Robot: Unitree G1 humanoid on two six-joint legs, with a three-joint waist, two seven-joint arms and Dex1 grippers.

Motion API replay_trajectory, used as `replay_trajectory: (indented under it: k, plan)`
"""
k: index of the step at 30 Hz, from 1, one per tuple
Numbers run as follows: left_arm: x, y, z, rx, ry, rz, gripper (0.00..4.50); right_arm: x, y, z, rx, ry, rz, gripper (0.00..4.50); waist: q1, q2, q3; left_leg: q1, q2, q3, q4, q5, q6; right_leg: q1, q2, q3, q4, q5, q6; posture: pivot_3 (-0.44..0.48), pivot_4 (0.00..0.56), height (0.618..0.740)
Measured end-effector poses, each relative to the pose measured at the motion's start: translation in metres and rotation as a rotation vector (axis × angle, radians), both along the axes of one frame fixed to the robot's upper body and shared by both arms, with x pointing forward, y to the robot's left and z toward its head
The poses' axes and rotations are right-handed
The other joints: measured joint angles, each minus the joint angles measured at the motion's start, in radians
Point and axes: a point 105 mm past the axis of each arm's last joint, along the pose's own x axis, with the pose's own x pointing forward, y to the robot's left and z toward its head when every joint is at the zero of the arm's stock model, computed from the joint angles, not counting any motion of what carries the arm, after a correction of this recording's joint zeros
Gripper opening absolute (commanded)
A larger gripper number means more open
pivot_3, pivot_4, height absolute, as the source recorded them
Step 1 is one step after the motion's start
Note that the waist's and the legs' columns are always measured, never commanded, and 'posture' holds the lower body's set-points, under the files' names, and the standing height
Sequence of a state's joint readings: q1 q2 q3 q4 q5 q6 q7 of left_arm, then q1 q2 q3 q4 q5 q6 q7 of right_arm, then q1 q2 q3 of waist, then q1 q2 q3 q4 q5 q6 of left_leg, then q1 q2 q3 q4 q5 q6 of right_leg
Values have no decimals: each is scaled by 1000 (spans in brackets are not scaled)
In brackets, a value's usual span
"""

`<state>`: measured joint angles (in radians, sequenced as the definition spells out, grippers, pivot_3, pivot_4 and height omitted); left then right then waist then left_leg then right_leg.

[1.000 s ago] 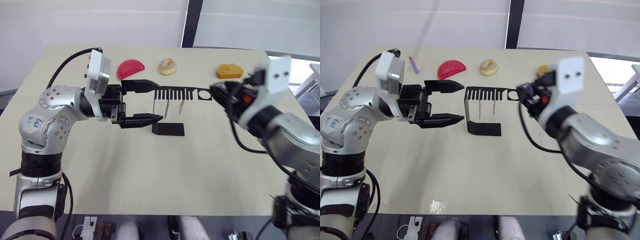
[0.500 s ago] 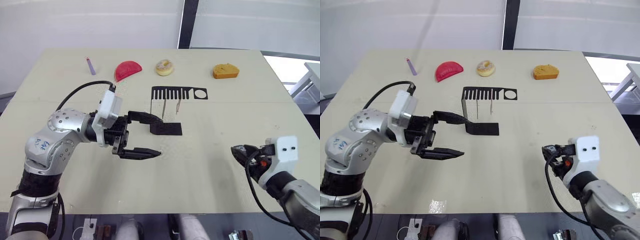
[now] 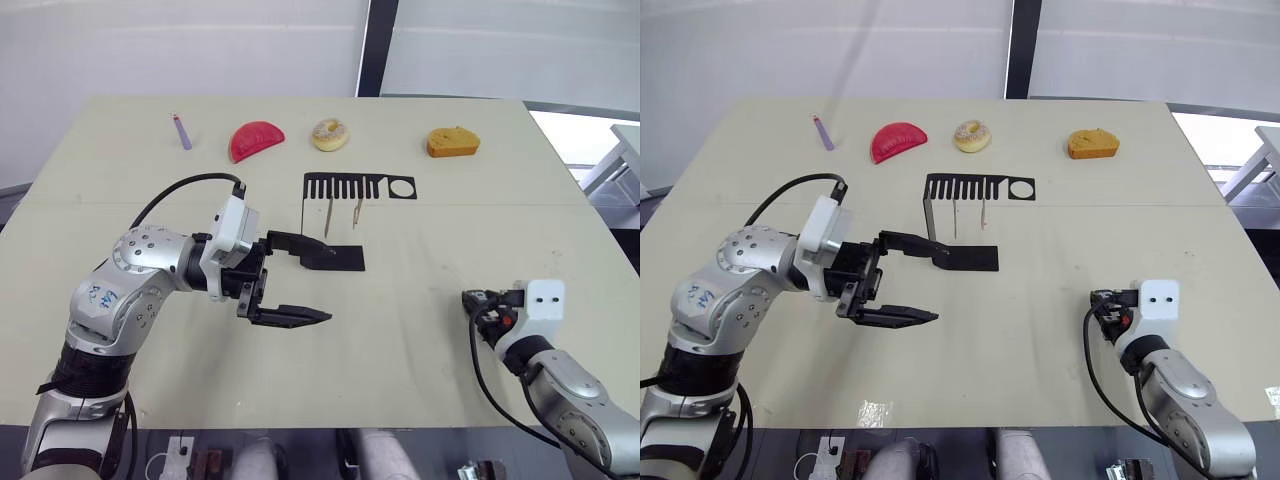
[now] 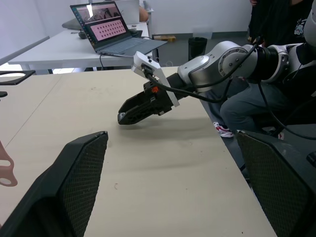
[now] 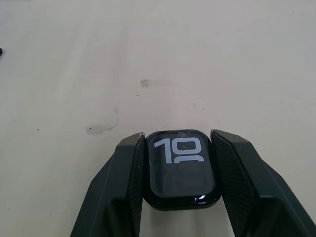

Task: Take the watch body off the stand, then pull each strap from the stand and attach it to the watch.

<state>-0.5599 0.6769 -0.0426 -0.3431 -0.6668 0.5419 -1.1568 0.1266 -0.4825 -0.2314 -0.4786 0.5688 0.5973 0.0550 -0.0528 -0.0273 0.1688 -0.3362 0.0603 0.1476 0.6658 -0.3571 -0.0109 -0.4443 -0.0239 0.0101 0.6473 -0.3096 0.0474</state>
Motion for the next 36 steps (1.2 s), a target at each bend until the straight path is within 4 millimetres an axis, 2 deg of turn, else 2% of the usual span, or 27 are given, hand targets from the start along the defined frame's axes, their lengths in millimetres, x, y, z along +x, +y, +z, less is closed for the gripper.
replay_trajectory:
  k: [5, 11, 21, 25, 26, 27, 32, 34, 35, 36]
  plan:
    - [0, 1, -3, 24, -18, -6, 4500, 2, 8, -4, 1, 4, 26, 1596, 0, 0, 0, 0, 0, 0, 0, 0, 0, 0, 0, 0, 0, 0, 0, 0, 150, 737]
    - [2, 0, 1, 29, -34, -7, 4500, 7, 10, 0, -5, -7, 31, 1596, 0, 0, 0, 0, 0, 0, 0, 0, 0, 0, 0, 0, 1, 0, 0, 0, 150, 737]
    - [6, 2, -1, 25, -17, 10, 4500, 6, 8, -10, -19, 51, 27, 1596, 0, 0, 0, 0, 0, 0, 1, 0, 0, 0, 0, 0, 1, 0, 0, 0, 150, 737]
    - [7, 2, -1, 24, -15, 16, 4500, 5, 8, -10, -23, 59, 45, 3529, 0, 0, 0, 0, 0, 0, 1, 0, 0, 0, 0, 0, 2, 0, 0, 0, 150, 737]
    - [7, 2, -1, 24, -13, 19, 4500, 3, 7, -10, -26, 63, 51, 4149, 1, 0, 0, 0, 0, 0, 1, 0, 0, 0, 0, 0, 2, 0, 0, 0, 150, 737]
    - [8, 3, -2, 25, -8, 25, 4500, 1, 4, -9, -30, 68, 57, 4468, 2, 0, 0, 0, 0, 0, 1, 0, 0, 0, 0, 0, 2, 0, 0, 0, 150, 737]
    - [11, 28, -18, 50, 89, 148, 4500, -22, -21, 14, -48, 63, 102, 4468, 0, 1, 0, 1, 0, 0, 1, 0, 0, 0, 0, 0, 3, 0, 0, 0, 150, 737]
    - [12, 53, -30, 83, 153, 257, 4500, -42, -41, 28, -79, 85, 135, 4468, 2, 0, 0, 1, 0, -1, 0, 0, 0, 0, 0, -1, 4, -1, -1, 0, 150, 737]
    - [13, 59, -31, 83, 163, 285, 4500, -48, -46, 32, -87, 86, 151, 4468, 3, 0, 0, 1, 0, -1, 1, 0, 0, 0, 0, -1, 3, -1, -1, 0, 150, 737]
    - [12, 74, -35, 94, 189, 343, 4500, -62, -54, 41, -108, 105, 200, 4468, 5, 1, 0, 2, 0, -1, 1, 0, 1, 0, 0, 0, 3, -1, -1, 0, 150, 737]
